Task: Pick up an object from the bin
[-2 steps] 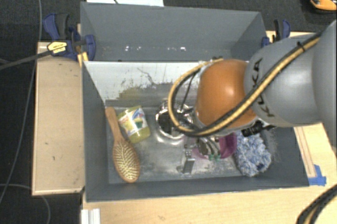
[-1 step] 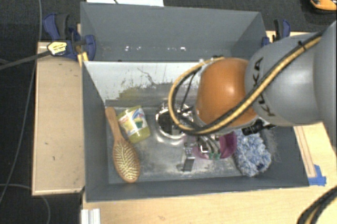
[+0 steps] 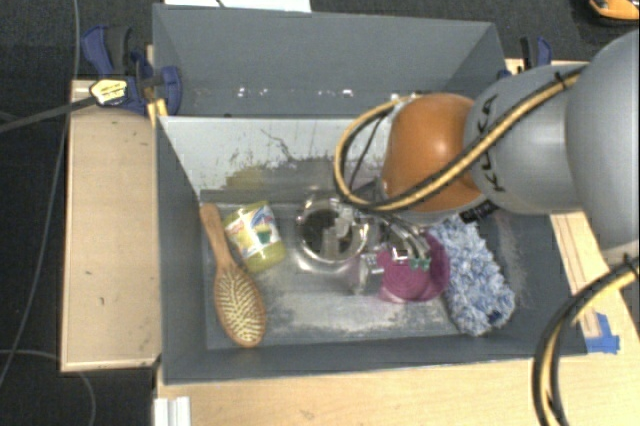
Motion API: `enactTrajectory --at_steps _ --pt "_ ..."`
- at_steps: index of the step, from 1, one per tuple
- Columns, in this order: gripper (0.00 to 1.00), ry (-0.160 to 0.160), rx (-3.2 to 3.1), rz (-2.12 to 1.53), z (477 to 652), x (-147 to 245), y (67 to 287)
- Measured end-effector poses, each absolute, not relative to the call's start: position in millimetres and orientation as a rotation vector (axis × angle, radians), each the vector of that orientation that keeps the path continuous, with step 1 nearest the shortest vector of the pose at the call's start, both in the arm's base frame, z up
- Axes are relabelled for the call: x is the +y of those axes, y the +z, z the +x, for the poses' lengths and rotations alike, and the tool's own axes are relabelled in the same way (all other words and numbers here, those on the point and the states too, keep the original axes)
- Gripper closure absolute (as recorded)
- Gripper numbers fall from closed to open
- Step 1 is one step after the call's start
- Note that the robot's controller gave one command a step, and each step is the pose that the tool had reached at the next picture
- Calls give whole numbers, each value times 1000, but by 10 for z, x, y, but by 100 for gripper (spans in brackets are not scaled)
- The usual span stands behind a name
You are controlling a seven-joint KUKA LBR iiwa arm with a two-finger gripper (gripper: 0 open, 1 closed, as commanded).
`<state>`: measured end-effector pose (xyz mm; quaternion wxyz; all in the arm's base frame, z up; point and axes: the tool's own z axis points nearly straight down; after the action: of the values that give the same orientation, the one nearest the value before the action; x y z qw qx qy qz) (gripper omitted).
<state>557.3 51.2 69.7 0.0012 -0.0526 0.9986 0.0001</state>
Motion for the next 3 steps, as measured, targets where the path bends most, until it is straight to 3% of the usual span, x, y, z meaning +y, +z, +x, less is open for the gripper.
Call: enactTrajectory --at_steps 1,2,3 --pt "0 4 3128 -253 5501 499 704" --pt "0 4 3130 -174 5575 523 710" --pt "0 4 3128 -243 5516 505 708"
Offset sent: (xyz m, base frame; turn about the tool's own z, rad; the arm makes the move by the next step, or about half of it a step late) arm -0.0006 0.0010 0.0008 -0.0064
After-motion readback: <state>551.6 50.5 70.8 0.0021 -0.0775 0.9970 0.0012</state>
